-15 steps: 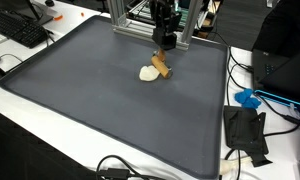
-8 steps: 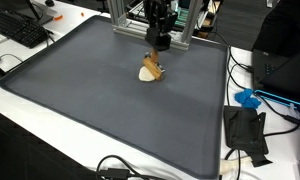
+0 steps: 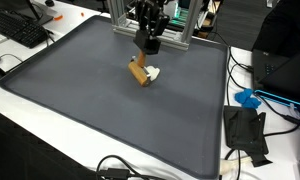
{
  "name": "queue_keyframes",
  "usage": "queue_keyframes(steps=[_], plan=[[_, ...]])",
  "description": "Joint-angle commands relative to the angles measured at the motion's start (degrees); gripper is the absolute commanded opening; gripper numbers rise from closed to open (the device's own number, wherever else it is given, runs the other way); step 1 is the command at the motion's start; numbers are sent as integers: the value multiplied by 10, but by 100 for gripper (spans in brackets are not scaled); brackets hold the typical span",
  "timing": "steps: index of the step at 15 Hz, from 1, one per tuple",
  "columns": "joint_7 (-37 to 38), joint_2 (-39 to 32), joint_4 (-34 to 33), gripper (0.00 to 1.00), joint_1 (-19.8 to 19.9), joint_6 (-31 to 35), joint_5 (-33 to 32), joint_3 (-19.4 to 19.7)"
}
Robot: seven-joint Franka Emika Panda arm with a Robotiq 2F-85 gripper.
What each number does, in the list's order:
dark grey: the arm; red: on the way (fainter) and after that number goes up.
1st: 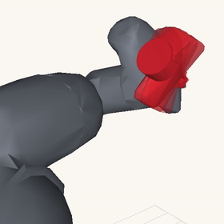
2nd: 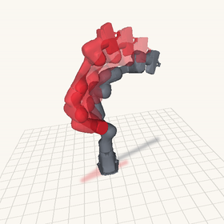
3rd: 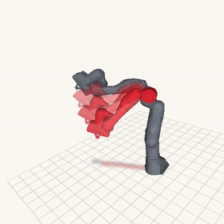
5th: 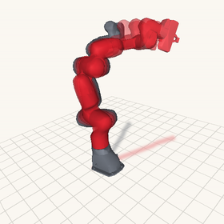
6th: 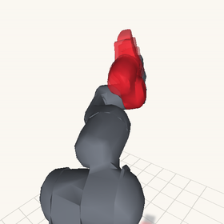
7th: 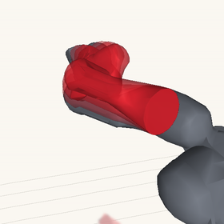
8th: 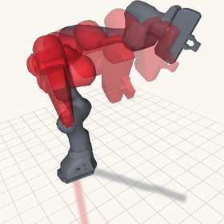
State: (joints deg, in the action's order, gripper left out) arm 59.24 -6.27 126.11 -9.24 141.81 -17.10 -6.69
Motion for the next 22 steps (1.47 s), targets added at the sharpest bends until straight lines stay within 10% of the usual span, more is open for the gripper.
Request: queue_keyframes(steps=[1,22], plan=[[-27,-8,10,22,-3,-4,38,0],[-194,4,8,22,-16,-113,132,-21]])
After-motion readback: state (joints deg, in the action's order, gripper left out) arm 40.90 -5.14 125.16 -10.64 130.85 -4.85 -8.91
